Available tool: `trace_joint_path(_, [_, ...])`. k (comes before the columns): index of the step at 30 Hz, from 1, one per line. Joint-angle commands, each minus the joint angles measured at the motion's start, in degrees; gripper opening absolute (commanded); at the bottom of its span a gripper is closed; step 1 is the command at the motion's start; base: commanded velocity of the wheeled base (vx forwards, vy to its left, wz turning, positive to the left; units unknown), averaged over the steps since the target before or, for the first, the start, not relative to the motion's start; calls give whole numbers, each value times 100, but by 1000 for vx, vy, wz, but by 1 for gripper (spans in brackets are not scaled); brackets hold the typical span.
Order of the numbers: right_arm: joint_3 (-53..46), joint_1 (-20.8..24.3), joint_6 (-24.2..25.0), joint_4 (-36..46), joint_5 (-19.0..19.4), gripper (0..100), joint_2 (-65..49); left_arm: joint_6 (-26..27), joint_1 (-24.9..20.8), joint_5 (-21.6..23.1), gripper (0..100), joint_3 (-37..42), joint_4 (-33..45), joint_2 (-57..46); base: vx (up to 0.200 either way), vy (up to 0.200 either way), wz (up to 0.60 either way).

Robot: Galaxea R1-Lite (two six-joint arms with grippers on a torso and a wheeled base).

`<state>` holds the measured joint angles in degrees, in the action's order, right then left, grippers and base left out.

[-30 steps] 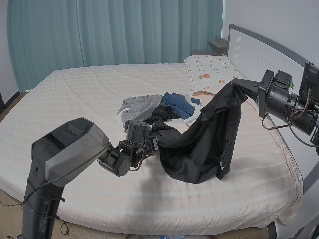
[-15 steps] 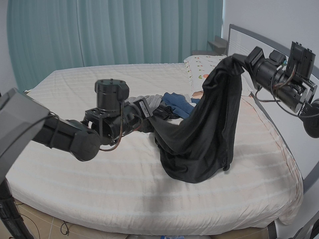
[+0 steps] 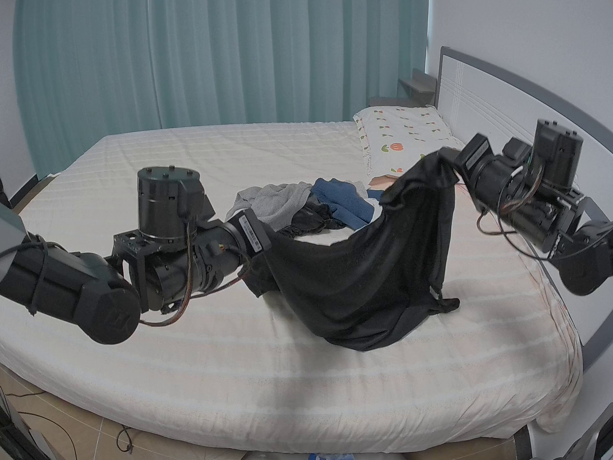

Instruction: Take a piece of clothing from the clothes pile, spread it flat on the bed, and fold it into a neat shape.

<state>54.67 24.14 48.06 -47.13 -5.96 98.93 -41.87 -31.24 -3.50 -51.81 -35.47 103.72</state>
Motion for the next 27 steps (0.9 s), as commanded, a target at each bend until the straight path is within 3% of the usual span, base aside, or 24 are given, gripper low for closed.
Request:
trace_joint_path(1, [-660,47,231,-147,-37,0,329,-339,-48,315,0,523,-21,-53,0,0,0])
trace_joint_path(5, [-932,47,239,-147,-28,0,294,-392,-48,517,0,751,-188,52,0,0,0])
trace_joint_path(12, [-1143,3,257,-156,-54,0,373,-655,-40,552,0,1182,-1014,237,-200,0,0])
trace_joint_path(23, [-1460,-49,573,-165,-19,0,391,-954,48,517,0,1226,-1348,474,0,0,0])
trace_joint_path(27, [-1460,-67,565,-165,-28,0,391,-998,136,499,0,1226,-1366,474,0,200,0])
